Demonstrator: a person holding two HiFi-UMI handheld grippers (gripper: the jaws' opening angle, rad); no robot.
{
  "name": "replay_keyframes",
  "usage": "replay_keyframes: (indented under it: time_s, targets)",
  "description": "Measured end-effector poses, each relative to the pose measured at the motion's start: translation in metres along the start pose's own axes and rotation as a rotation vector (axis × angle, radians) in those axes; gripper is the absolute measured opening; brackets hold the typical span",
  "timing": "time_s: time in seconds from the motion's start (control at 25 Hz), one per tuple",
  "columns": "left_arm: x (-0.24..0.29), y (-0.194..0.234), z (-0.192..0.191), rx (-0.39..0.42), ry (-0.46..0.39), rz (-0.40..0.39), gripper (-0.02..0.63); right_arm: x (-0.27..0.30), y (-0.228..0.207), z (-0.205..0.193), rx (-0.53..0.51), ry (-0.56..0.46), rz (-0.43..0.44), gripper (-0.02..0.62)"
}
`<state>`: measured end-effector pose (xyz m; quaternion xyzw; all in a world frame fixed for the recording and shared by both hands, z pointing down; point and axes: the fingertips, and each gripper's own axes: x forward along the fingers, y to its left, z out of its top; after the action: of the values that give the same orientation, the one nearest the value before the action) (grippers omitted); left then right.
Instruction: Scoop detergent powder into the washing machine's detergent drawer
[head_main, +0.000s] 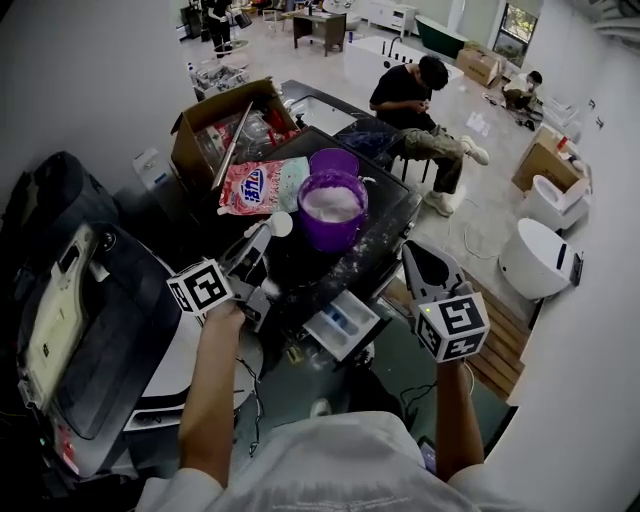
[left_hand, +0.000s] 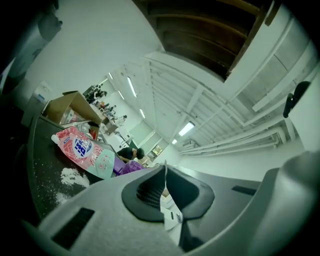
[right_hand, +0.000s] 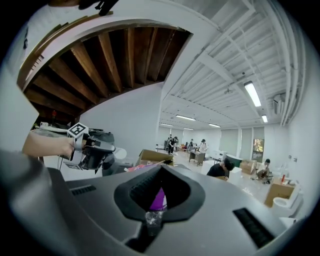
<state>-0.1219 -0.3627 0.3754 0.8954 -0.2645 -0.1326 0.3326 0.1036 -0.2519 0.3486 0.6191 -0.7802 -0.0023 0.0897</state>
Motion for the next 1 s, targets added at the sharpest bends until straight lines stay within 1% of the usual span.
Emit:
replay_keyframes:
  time_s: [0.24, 0.36, 0.44, 0.6, 0.64, 0.76, 0.92, 1.0]
  targets:
    - [-0.052, -0.015, -0.012, -0.030, -0.034, 0.012, 0.014, -0.036, 0.031, 0.005, -0.020, -0.015, -0.008, 0.005]
    - [-0.074, -0.019, -0.027, -0.086, -0.038, 0.027, 0.014, -0.050, 0.045, 0.004, -0.019, -0.009, -0.013, 0.005]
    - [-0.083, -0.025, -0.037, -0.106, -0.032, 0.015, 0.014, -0.058, 0.054, 0.002, -0.019, 0.002, -0.014, 0.006]
    - [-0.093, -0.035, -0.063, -0.123, 0.007, -0.011, 0.014, -0.073, 0.066, -0.005, -0.015, 0.023, -0.024, 0.005]
    - [-0.094, -0.034, -0.071, -0.133, 0.019, -0.005, 0.014, -0.076, 0.068, -0.009, -0.012, 0.031, -0.024, 0.005]
    - [-0.097, -0.031, -0.090, -0.127, 0.054, 0.013, 0.014, -0.080, 0.074, -0.022, -0.016, 0.066, -0.012, 0.005]
    - [-0.097, -0.030, -0.113, -0.146, 0.081, 0.048, 0.014, -0.082, 0.074, -0.040, -0.011, 0.102, 0.016, 0.006]
    - [-0.097, -0.029, -0.125, -0.137, 0.102, 0.073, 0.014, -0.081, 0.073, -0.049, 0.001, 0.115, 0.033, 0.005]
